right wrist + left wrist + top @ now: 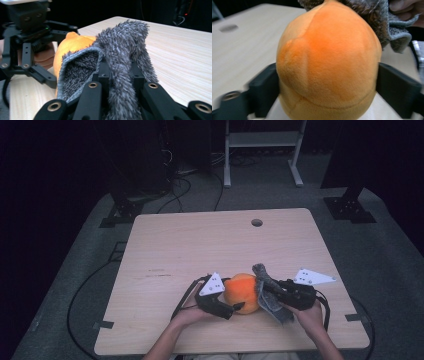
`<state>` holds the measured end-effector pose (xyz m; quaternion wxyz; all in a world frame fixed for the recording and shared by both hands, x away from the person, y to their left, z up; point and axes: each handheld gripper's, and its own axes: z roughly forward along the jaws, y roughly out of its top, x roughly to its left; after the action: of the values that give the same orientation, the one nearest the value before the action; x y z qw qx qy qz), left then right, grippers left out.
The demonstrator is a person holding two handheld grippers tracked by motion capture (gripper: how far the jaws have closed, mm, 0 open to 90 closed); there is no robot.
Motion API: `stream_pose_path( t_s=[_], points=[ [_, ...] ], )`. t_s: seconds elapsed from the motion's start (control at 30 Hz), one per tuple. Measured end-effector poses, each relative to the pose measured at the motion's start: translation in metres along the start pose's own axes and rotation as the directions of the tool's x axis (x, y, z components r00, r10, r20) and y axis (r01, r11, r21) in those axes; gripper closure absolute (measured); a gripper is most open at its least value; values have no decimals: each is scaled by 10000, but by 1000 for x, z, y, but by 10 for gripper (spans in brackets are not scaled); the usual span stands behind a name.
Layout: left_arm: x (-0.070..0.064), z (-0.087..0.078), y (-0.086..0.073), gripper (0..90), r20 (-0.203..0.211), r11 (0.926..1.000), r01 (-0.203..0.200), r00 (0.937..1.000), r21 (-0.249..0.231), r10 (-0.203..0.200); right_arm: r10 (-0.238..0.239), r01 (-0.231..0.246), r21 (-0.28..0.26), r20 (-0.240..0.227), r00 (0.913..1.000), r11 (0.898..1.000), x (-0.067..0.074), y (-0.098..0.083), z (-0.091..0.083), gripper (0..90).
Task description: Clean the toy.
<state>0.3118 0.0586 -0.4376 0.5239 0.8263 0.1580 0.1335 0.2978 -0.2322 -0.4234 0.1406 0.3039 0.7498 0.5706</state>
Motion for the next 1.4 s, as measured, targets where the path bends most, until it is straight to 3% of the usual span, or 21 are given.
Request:
stream_pose_path(
  t_s=[0.1, 0.2, 0.3, 0.37, 0.43, 0.53, 0.63, 0.7, 0.8, 0.87, 0.9, 1.0, 1.07, 1.2, 1.27, 1.4],
  points=[
    [-3, -8, 9, 281, -208, 9999, -156, 9997, 13, 156, -67, 71, -213, 156, 9999, 9997, 0, 4, -4, 761],
    [-1, -15, 16, 299, -224, 9994, 305, 9993, 161, -301, -64, 82, -699, 268, 9996, 9975, 2, 9, -9, 760],
    [0, -15, 15, 302, -240, 9989, 342, 9992, 336, -334, -362, 362, -997, 9, 9993, 9944, 10, 14, -8, 760],
    [-1, -14, 15, 307, -144, 9985, 424, 9990, 334, -420, -732, 703, -924, -289, 9969, 9932, 18, 15, -3, 760],
    [-2, -14, 15, 302, -55, 9984, 414, 9991, 387, -412, -1130, 1119, -478, -219, 9934, 9926, 23, 14, 4, 759],
    [-5, -12, 10, 239, 307, 9984, 453, 9985, 351, -463, -962, 959, -272, -137, 9953, 9950, 16, 8, 7, 757],
    [-7, -7, 9, 243, -67, 9988, 341, 9994, 360, -338, -626, 626, -242, -3, 9980, 9977, 10, 2, 6, 758],
    [-10, -4, 10, 256, -302, 9988, 302, 9991, 380, -290, -678, 680, -194, 115, 9976, 9975, 12, 3, 5, 759],
    [-12, -2, 10, 267, -548, 9989, 344, 9980, 322, -326, -983, 976, -288, -240, 9949, 9948, 25, 8, 5, 759],
    [-14, -2, 10, 271, -581, 9989, 236, 9981, 397, -212, -1450, 1429, -348, -689, 9870, 9891, 37, 13, 9, 758],
    [-13, -3, 10, 279, -589, 9988, 227, 9981, 429, -201, -1640, 1625, -280, -667, 9842, 9863, 41, 15, 11, 758],
    [-11, -5, 8, 299, -453, 9986, 342, 9985, 413, -323, -1485, 1473, -274, -486, 9877, 9887, 33, 12, 11, 759],
    [-10, -5, 8, 302, -371, 9984, 365, 9987, 422, -349, -1322, 1323, -53, 63, 9912, 9912, 20, 6, 7, 759],
    [-11, -7, 8, 263, 82, 9995, -99, 9999, 307, 97, -631, 622, 206, 505, 9967, 9979, -4, -5, 0, 759],
    [-11, -9, 9, 233, 318, 9991, -320, 9990, 286, 311, -474, 464, 231, 487, 9977, 9987, -6, -7, 0, 759],
    [-11, -8, 8, 286, -31, 9986, -353, 9994, 401, 354, -593, 583, 229, 477, 9971, 9980, -2, -6, 1, 760]
  ],
)
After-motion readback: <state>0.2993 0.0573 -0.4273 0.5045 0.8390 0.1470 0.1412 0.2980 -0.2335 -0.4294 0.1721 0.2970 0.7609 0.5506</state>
